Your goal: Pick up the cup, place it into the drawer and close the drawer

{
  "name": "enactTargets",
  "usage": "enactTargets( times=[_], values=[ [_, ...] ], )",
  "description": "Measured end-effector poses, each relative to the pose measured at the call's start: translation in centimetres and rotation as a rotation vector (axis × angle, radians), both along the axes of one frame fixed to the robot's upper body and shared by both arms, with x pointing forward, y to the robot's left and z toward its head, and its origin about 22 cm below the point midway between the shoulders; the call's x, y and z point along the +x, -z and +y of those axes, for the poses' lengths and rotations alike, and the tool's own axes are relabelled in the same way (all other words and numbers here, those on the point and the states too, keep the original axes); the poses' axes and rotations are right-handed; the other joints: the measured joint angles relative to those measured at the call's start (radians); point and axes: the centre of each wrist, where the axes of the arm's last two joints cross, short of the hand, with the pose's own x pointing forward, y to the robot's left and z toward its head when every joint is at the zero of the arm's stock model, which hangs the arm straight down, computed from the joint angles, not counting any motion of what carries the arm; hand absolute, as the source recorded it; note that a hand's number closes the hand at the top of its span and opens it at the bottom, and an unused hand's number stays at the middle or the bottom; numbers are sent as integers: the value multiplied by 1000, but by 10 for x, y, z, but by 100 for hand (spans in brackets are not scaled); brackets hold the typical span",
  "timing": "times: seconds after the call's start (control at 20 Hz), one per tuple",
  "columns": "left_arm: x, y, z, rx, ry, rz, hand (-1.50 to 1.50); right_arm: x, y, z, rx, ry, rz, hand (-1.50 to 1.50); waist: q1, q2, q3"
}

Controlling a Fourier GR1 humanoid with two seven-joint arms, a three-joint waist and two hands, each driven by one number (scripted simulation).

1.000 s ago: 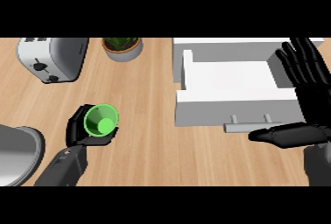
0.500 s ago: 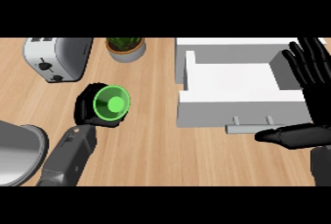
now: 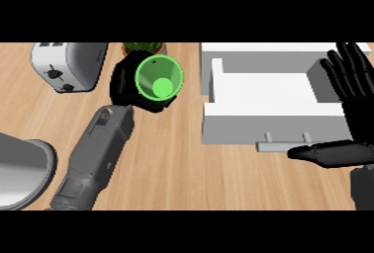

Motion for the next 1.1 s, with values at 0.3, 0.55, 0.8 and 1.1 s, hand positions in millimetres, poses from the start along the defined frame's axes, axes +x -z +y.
enactTargets(
  times=[0.3,0.55,0.8,1.1],
  values=[
    [16,-76,-48,54,28,-16,150,-1,3,-4,-1,5,-2,-150,-7,1,0],
    [23,-125,-88,100,13,18,150,8,0,-9,-3,8,-3,-150,-21,6,0],
    [29,-144,-116,165,-21,115,150,10,-4,-3,1,-9,-21,-150,-44,12,0],
    [35,-140,-131,274,-77,214,150,14,-6,4,5,-45,-35,-150,-83,24,1]
  ],
)
